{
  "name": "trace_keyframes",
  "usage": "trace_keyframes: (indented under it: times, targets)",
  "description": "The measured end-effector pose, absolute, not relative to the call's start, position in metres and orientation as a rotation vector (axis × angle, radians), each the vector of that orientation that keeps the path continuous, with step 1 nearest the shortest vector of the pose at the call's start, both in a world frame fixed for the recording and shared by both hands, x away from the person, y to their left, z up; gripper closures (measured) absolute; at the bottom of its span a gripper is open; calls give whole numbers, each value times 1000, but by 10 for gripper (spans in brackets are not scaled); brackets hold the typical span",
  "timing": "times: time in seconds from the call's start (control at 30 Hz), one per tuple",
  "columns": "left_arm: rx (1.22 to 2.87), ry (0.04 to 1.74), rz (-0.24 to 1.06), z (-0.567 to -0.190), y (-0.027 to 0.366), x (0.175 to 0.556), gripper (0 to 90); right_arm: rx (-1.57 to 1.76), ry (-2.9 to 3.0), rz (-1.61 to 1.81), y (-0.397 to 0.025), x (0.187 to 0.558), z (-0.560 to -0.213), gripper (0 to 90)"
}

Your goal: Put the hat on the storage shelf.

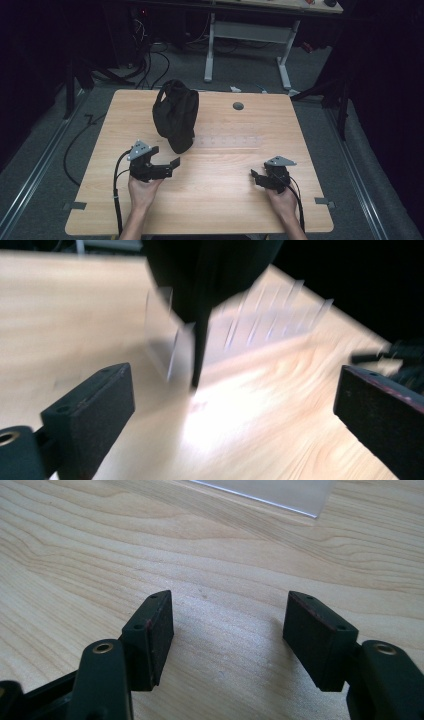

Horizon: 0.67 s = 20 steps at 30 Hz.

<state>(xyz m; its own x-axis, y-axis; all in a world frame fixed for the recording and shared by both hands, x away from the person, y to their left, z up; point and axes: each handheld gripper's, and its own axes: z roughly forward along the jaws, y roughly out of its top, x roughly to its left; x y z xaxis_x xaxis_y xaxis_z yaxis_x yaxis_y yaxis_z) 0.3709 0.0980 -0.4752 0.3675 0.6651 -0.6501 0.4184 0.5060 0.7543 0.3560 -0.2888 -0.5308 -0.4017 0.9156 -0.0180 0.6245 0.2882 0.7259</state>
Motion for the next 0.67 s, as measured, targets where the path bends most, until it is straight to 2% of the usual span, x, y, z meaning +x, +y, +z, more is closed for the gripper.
trace_keyframes:
  times: [0.23,0.33,0.5,0.67]
  targets:
    - [1315,1363,317,-529,104,378,138,1379,2129,901,-289,356,-531,366]
    - [1368,1380,369,-545,104,380,147,1381,2129,900,-289,356,-531,366]
    - [1421,1349,428,-548,101,378,172,1379,2129,900,-289,356,-531,365]
    - [1420,1350,430,-548,101,378,172,1379,2128,900,-289,356,-531,365]
